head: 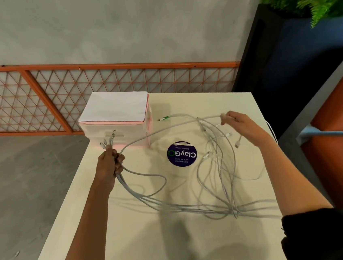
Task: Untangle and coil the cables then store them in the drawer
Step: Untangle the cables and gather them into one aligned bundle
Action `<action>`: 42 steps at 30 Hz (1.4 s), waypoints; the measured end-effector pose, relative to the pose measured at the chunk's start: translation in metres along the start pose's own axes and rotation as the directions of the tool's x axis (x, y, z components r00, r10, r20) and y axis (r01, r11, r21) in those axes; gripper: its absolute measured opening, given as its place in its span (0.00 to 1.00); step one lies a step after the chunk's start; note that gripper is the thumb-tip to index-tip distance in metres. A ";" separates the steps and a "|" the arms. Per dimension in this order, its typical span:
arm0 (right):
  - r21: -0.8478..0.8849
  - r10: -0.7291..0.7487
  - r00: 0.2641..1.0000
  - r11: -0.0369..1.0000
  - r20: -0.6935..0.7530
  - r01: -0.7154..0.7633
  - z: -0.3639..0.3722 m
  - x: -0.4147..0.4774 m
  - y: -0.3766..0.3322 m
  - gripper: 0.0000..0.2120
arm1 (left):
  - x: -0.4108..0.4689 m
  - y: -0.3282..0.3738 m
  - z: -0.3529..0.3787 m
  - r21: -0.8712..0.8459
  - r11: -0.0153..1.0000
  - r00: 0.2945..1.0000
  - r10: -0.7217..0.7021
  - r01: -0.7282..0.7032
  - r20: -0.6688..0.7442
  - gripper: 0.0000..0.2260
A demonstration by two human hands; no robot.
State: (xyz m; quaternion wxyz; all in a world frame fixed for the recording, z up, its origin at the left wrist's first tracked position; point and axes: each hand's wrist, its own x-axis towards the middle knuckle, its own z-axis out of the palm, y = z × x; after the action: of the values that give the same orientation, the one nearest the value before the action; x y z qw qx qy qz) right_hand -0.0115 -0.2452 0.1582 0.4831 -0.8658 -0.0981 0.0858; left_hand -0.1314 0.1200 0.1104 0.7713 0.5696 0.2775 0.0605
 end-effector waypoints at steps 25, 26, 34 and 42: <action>-0.622 0.744 0.270 0.662 0.611 -0.418 0.106 -0.083 0.064 0.07 | 0.002 -0.009 0.001 0.155 0.986 0.995 0.043 -0.056 0.085 0.19; -0.657 0.763 0.252 0.643 0.595 -0.394 0.102 -0.085 0.069 0.07 | 0.001 -0.010 0.001 0.175 0.983 0.995 0.045 -0.060 0.089 0.18; -0.817 0.871 0.278 0.482 0.406 -0.317 0.050 -0.082 0.116 0.07 | 0.005 -0.005 -0.008 0.161 0.986 0.998 0.058 -0.055 -0.014 0.18; -0.869 0.877 0.471 0.301 0.090 -0.394 0.006 -0.086 0.115 0.14 | 0.002 -0.007 -0.020 0.158 0.986 0.995 0.068 -0.056 -0.069 0.19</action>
State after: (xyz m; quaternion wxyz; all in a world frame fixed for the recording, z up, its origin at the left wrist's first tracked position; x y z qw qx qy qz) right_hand -0.0858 -0.3213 0.0612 -0.0596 -0.8667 0.1156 0.4816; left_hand -0.1410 0.1355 0.0991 0.7113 0.6338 0.2922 0.0837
